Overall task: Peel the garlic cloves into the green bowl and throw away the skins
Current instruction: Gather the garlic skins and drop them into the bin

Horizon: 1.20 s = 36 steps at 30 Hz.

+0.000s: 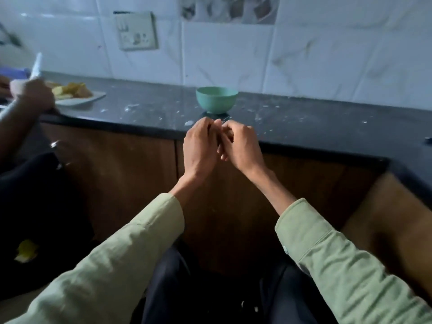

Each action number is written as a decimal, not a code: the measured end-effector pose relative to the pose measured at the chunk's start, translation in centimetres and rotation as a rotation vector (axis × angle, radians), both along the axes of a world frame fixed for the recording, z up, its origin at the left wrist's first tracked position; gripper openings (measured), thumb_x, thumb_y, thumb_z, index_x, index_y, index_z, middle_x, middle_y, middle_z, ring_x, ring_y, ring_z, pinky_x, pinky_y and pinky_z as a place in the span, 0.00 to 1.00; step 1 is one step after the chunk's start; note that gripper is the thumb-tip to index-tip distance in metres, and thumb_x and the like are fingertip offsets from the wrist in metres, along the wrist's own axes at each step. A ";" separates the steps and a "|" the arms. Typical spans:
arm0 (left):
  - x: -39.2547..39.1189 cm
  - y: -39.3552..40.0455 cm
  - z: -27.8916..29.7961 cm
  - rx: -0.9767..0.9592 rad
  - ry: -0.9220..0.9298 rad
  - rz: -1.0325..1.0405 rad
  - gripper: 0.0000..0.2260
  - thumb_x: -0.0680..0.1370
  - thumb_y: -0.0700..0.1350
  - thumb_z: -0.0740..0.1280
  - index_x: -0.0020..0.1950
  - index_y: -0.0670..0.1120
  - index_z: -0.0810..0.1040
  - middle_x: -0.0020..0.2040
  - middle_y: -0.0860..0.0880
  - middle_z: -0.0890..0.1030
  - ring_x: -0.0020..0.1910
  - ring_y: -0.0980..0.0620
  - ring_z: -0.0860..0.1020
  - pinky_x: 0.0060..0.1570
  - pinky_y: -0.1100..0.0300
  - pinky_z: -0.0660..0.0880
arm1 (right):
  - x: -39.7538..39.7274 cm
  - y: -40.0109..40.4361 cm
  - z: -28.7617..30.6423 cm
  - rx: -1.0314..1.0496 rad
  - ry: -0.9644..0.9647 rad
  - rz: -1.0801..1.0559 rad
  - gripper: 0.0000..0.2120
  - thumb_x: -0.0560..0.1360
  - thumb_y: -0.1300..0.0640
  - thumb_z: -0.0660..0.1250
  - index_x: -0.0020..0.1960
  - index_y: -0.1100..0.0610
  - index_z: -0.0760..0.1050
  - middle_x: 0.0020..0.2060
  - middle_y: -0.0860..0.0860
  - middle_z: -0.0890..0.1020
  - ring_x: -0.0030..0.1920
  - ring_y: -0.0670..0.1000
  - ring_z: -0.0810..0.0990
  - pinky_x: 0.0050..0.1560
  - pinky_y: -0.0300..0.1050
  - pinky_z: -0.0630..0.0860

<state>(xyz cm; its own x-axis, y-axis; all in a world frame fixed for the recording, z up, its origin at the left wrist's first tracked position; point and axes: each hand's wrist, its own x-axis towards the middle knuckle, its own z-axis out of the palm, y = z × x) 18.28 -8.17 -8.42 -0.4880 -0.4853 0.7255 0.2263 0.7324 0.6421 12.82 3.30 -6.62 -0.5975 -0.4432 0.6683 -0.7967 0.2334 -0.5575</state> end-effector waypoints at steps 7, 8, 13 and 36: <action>-4.7 -0.6 2.9 0.081 -0.054 0.084 0.04 0.78 0.43 0.68 0.52 0.49 0.80 0.47 0.51 0.84 0.47 0.47 0.82 0.47 0.51 0.77 | -6.3 5.8 3.1 -0.043 0.073 -0.146 0.14 0.81 0.50 0.70 0.40 0.55 0.79 0.28 0.46 0.82 0.26 0.44 0.81 0.31 0.43 0.81; -5.1 -1.4 2.9 0.065 -0.063 0.083 0.10 0.75 0.40 0.68 0.55 0.49 0.79 0.49 0.51 0.83 0.51 0.46 0.81 0.50 0.50 0.77 | -7.6 6.3 3.4 -0.034 0.079 -0.154 0.11 0.82 0.53 0.69 0.42 0.55 0.80 0.30 0.46 0.83 0.29 0.43 0.82 0.35 0.43 0.82; -7.1 -4.9 2.9 -0.072 -0.606 0.384 0.23 0.80 0.57 0.65 0.67 0.42 0.75 0.68 0.38 0.71 0.71 0.36 0.66 0.73 0.37 0.61 | -16.2 6.4 6.0 0.238 0.002 -0.145 0.12 0.81 0.68 0.63 0.57 0.58 0.83 0.52 0.51 0.87 0.51 0.45 0.82 0.60 0.42 0.78; -11.1 -0.2 5.3 1.005 -0.088 -0.868 0.24 0.88 0.51 0.54 0.57 0.33 0.80 0.49 0.34 0.84 0.51 0.40 0.86 0.61 0.47 0.82 | -26.4 2.2 5.3 0.185 -0.652 0.321 0.17 0.87 0.55 0.59 0.53 0.63 0.83 0.47 0.56 0.88 0.49 0.52 0.86 0.57 0.46 0.82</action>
<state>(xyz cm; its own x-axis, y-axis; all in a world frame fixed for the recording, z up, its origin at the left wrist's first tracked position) 7.19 -8.38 -3.07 -0.9362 -0.2976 0.1872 0.3055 -0.4253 0.8519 -13.61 5.53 -1.30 -0.6693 -0.7332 0.1204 -0.3625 0.1809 -0.9143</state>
